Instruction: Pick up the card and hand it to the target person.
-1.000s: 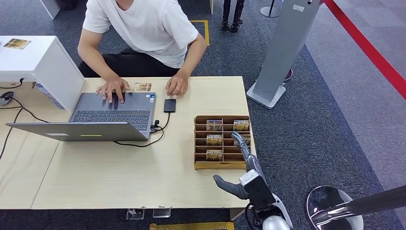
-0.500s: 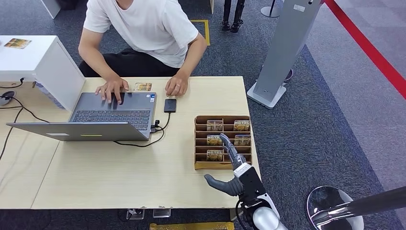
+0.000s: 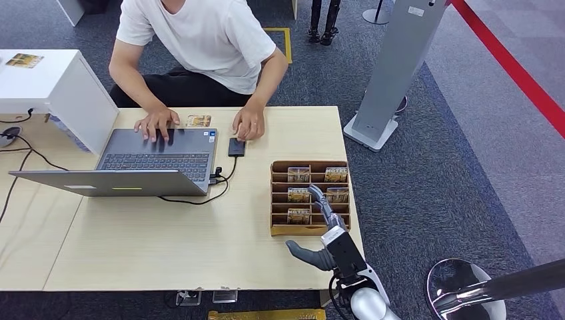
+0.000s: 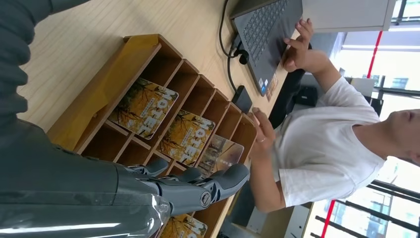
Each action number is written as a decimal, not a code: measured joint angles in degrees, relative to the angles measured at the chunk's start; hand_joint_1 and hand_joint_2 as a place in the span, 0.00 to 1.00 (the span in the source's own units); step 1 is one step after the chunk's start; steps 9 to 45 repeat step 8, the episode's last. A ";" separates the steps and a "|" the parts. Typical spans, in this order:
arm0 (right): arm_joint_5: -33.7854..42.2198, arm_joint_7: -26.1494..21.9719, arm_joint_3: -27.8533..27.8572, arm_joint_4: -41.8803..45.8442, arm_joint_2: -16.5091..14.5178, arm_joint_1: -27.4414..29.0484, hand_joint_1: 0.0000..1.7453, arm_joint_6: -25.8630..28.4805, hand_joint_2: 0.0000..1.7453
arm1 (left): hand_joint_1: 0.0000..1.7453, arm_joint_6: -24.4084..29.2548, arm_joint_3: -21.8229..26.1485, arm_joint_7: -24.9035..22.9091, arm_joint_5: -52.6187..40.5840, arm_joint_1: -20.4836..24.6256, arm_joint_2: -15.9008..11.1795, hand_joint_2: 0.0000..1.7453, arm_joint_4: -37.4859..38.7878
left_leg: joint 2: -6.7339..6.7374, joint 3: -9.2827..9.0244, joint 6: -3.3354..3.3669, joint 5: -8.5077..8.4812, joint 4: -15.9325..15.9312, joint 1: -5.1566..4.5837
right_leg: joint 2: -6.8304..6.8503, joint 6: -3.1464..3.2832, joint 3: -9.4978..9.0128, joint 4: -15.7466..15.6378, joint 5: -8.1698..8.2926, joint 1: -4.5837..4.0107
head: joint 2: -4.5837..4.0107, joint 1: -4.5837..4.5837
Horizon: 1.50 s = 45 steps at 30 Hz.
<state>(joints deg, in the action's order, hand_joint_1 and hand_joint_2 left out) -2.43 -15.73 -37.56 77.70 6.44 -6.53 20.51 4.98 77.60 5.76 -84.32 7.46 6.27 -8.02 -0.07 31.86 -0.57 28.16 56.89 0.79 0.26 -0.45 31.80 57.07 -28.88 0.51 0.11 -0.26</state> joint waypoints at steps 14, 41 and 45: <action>0.09 -0.25 0.11 0.04 0.09 0.43 0.00 0.15 1.00 | 0.00 -0.07 0.04 -0.94 -0.02 -0.01 0.08 1.00 0.00 | 0.00 0.00 0.00 0.00 0.00 0.00 | 0.00 0.00 0.00 0.00 0.00 0.00 | 0.00 0.02; 0.09 -0.25 0.11 0.04 0.09 0.43 0.00 0.15 1.00 | 0.00 -0.07 0.04 -0.94 -0.02 -0.01 0.08 1.00 0.00 | 0.00 0.00 0.00 0.00 0.00 0.00 | 0.00 0.00 0.00 0.00 0.00 0.00 | 0.00 0.02; 0.09 -0.25 0.11 0.04 0.09 0.43 0.00 0.15 1.00 | 0.00 -0.07 0.04 -0.94 -0.02 -0.01 0.08 1.00 0.00 | 0.00 0.00 0.00 0.00 0.00 0.00 | 0.00 0.00 0.00 0.00 0.00 0.00 | 0.00 0.02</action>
